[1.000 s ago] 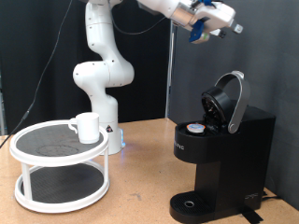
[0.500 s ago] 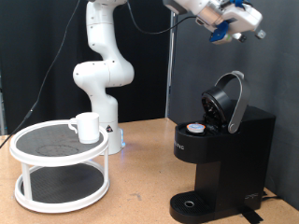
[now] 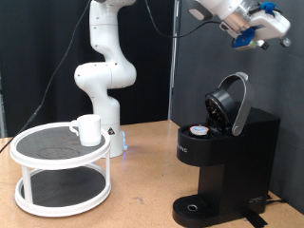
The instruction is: Make a cup of coffee with the keurig machine
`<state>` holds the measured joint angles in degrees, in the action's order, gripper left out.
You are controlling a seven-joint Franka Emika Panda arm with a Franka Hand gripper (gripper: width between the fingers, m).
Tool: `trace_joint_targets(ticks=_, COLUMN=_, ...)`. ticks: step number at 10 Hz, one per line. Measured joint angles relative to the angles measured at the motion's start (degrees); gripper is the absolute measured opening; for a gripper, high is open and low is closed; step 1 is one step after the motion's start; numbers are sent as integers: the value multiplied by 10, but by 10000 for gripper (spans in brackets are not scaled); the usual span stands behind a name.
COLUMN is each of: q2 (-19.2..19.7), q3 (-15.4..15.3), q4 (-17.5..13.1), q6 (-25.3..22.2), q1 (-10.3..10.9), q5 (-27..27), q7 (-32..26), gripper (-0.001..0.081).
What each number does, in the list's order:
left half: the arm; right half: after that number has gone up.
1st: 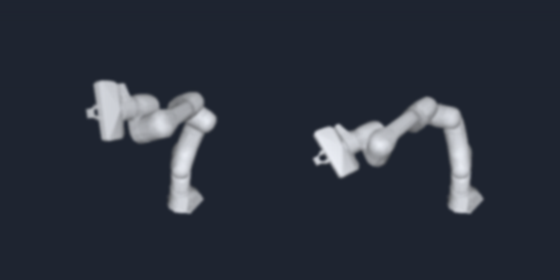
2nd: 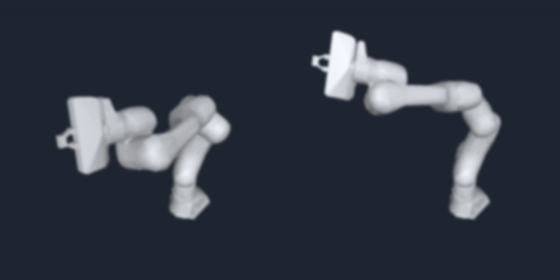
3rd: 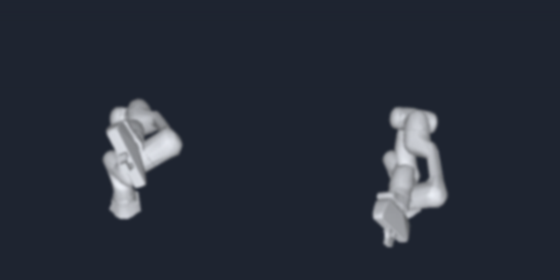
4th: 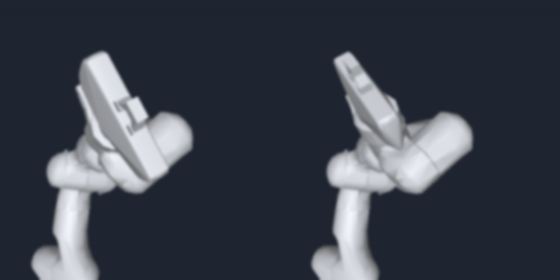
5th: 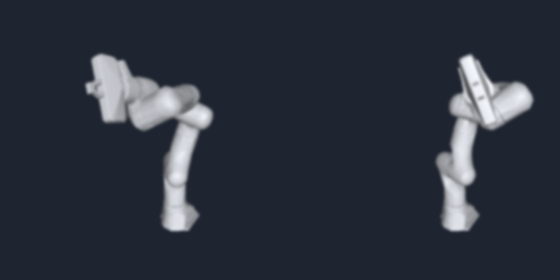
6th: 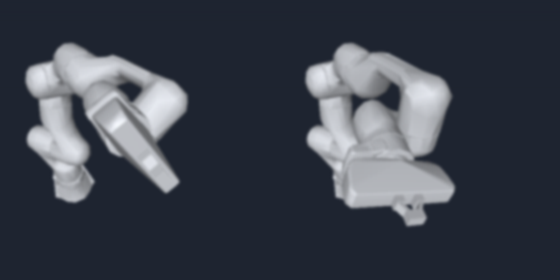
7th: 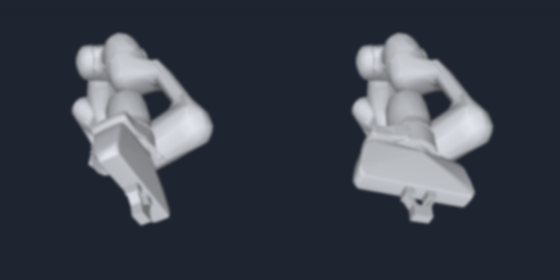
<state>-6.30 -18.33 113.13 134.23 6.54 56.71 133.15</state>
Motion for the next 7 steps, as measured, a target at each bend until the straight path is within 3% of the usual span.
trace_joint_targets(ticks=2, q2=18, q3=-12, q4=-12, q6=-1, q1=0, q5=-3, q7=0, gripper=734)
trace_joint_targets(ticks=3, q2=21, q3=-12, q4=-13, q6=-5, q1=0, q5=-4, q7=0, gripper=637)
trace_joint_targets(ticks=4, q2=20, q3=-12, q4=-13, q6=-11, q1=-1, q5=-4, q7=0, gripper=637)
trace_joint_targets(ticks=5, q2=20, q3=-11, q4=-13, q6=-16, q1=-2, q5=-7, q7=-1, gripper=502)
trace_joint_targets(ticks=6, q2=19, q3=-10, q4=-13, q6=-21, q1=-4, q5=-17, q7=-2, gripper=318)
trace_joint_targets(ticks=7, q2=17, q3=-8, q4=-13, q6=-27, q1=-7, q5=-28, q7=-4, gripper=318)
